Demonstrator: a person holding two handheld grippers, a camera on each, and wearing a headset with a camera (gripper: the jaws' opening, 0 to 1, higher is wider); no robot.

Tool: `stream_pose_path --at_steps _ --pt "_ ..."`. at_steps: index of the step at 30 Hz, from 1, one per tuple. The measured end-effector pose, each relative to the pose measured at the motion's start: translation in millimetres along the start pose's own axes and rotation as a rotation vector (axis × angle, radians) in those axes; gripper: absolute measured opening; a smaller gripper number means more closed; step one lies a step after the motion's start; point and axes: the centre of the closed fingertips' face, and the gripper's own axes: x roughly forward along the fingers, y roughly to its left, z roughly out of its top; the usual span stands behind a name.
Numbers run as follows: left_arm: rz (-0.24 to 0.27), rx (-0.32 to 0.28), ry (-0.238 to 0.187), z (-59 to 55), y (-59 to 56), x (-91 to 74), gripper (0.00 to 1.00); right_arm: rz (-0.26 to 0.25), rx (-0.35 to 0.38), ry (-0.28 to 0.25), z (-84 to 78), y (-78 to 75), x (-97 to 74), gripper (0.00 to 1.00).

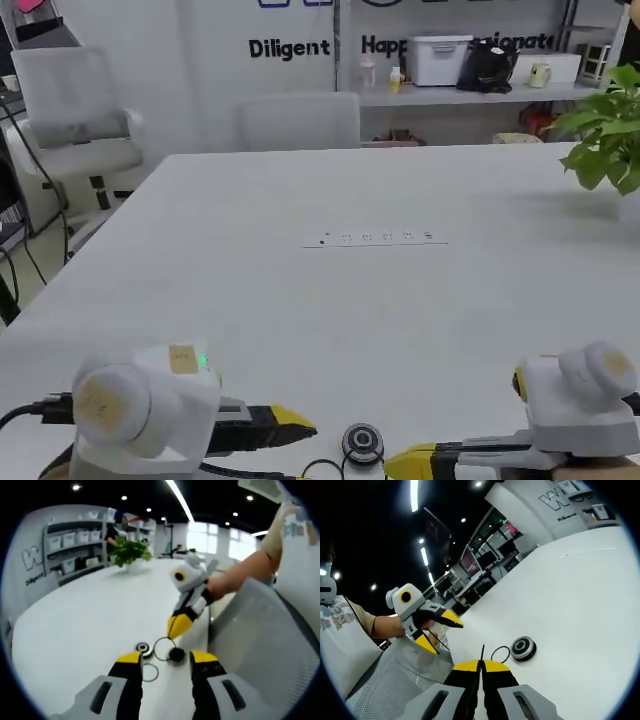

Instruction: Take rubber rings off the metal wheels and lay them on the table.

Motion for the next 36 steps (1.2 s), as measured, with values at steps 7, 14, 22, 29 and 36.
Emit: stream_pose_path --at_steps 7,14,22,29,36 --pt "0.062 -0.022 0.001 -7.2 18.5 -20.4 0.45 0.029 -0.040 0.043 7.5 7.6 14.8 0.00" --pt "0.102 -0.046 0.002 -15.5 30.0 -35.4 0.51 0.042 -0.068 0.099 7.0 6.7 29.9 0.00" --pt "0.120 -0.074 0.008 -25.1 33.5 -42.9 0.56 0.049 -0.090 0.162 -0.1 6.2 48.2 0.00" --pt "0.130 -0.092 0.014 -29.9 36.0 -44.4 0.58 0.043 -0.107 0.218 -9.5 2.4 60.9 0.00" --pt "0.136 -0.093 0.014 -29.4 37.4 -44.6 0.57 0.018 -0.123 0.253 -17.4 -3.2 66.0 0.00"
